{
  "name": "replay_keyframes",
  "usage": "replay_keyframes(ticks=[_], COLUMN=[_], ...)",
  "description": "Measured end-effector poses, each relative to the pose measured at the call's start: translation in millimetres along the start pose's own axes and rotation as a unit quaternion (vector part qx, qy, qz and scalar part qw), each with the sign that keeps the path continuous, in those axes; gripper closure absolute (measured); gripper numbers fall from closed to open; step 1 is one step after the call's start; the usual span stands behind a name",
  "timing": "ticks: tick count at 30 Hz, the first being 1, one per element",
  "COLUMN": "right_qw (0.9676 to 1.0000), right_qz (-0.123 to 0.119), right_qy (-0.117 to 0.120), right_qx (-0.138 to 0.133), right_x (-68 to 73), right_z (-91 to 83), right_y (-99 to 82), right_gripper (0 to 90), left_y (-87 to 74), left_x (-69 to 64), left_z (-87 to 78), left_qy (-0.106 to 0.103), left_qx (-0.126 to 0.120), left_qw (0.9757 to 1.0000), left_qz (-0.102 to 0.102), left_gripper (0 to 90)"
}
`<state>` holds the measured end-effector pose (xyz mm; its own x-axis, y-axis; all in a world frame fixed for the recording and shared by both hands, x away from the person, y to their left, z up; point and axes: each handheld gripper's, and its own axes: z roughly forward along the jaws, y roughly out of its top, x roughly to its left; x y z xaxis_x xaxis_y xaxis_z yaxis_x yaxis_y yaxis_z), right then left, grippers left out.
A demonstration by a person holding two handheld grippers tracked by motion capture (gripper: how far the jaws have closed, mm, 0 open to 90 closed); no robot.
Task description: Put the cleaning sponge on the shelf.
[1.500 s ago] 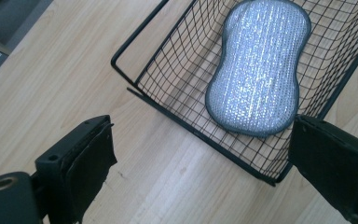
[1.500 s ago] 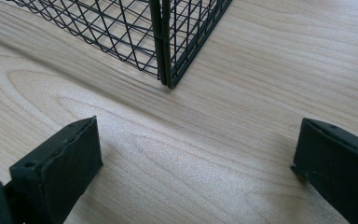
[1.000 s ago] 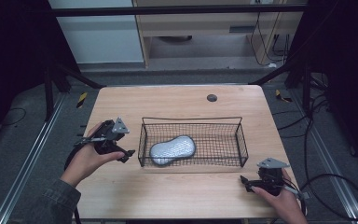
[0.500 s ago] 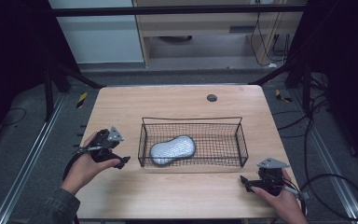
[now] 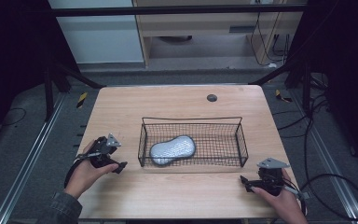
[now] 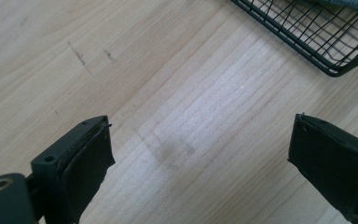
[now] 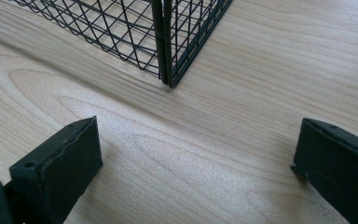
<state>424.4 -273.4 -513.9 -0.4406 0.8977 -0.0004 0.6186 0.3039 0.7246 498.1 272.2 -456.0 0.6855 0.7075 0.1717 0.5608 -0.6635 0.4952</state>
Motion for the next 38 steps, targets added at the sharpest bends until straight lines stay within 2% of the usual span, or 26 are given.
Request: replay_keyframes(ticks=[7, 11, 13, 14, 15, 16, 17, 18, 19, 21, 23, 25, 26, 29, 30, 32, 38], right_qw=[1.0, 1.0, 1.0, 1.0, 1.0, 1.0, 1.0, 1.0, 1.0, 1.0, 1.0, 1.0, 1.0, 1.0, 1.0, 1.0, 1.0], right_qz=[0.0, 0.0, 0.0, -0.001, -0.001, 0.0, 0.0, 0.0, 0.0, 0.0, 0.0, 0.0, -0.001, 0.0, 0.0, -0.001, -0.001], right_qy=[0.0, 0.0, 0.0, 0.001, 0.001, 0.0, 0.0, 0.0, 0.0, 0.0, 0.0, 0.0, 0.0, 0.0, 0.0, 0.001, 0.0], right_qx=[0.0, 0.0, 0.0, 0.0, 0.0, 0.0, 0.0, 0.0, 0.0, 0.0, 0.0, 0.0, 0.0, 0.0, 0.0, 0.0, 0.0], right_x=[0.0, 0.0, 0.0, 0.0, 0.0, 0.0, 0.1, 0.0, 0.1, 0.0, 0.0, 0.0, 0.0, 0.0, 0.0, -0.1, 0.0], right_z=[0.0, -0.1, -0.1, -0.1, -0.1, -0.1, -0.1, -0.1, -0.1, -0.1, -0.1, -0.1, 0.0, 0.0, 0.0, -0.1, 0.0], right_y=[-0.1, -0.1, -0.1, -0.1, -0.1, -0.1, -0.1, -0.1, -0.1, -0.1, -0.1, -0.1, -0.1, -0.1, -0.1, -0.1, -0.1], right_gripper=[1.1, 1.1, 1.1, 1.1, 1.1, 1.1, 1.1, 1.1, 1.1, 1.1, 1.1, 1.1, 1.1, 1.1, 1.1, 1.1, 1.1], left_y=[-8.1, -14.4, -19.3, -19.3, -21.8, -21.8, -23.5, -23.5, -24.5, -24.8, -25.8, -26.3, -27.8, -29.5, -32.6, -36.1, -36.4], left_x=[1.3, 5.5, 9.4, 9.4, 11.5, 11.5, 13.5, 13.5, 15.6, 16.1, 19.8, 20.6, 21.7, 22.9, 23.5, 24.3, 24.4], left_z=[9.1, 15.1, 20.5, 20.5, 24.4, 24.4, 27.8, 27.8, 30.7, 32.3, 37.4, 38.9, 40.8, 41.9, 43.7, 45.1, 45.0], left_qy=[0.003, 0.001, 0.003, 0.003, 0.002, 0.002, 0.0, 0.0, -0.004, -0.004, -0.011, -0.011, -0.01, -0.007, -0.006, -0.003, -0.002], left_qx=[0.003, 0.0, -0.004, -0.004, -0.009, -0.009, -0.02, -0.02, -0.034, -0.039, -0.056, -0.061, -0.076, -0.086, -0.104, -0.122, -0.122], left_qw=[0.9999, 0.9995, 0.9989, 0.9989, 0.9983, 0.9983, 0.9971, 0.9971, 0.9953, 0.9947, 0.992, 0.9914, 0.9901, 0.9893, 0.9872, 0.985, 0.9851], left_qz=[-0.013, -0.03, -0.046, -0.046, -0.057, -0.057, -0.074, -0.074, -0.09, -0.095, -0.113, -0.115, -0.118, -0.118, -0.12, -0.122, -0.121], left_gripper=[5.3, 5.2, 4.8, 4.7, 4.6, 4.5, 3.3, 3.3, 3.5, 1.5, 0.9, 0.0, 0.0, 0.0, 0.0, 0.0, 0.0])
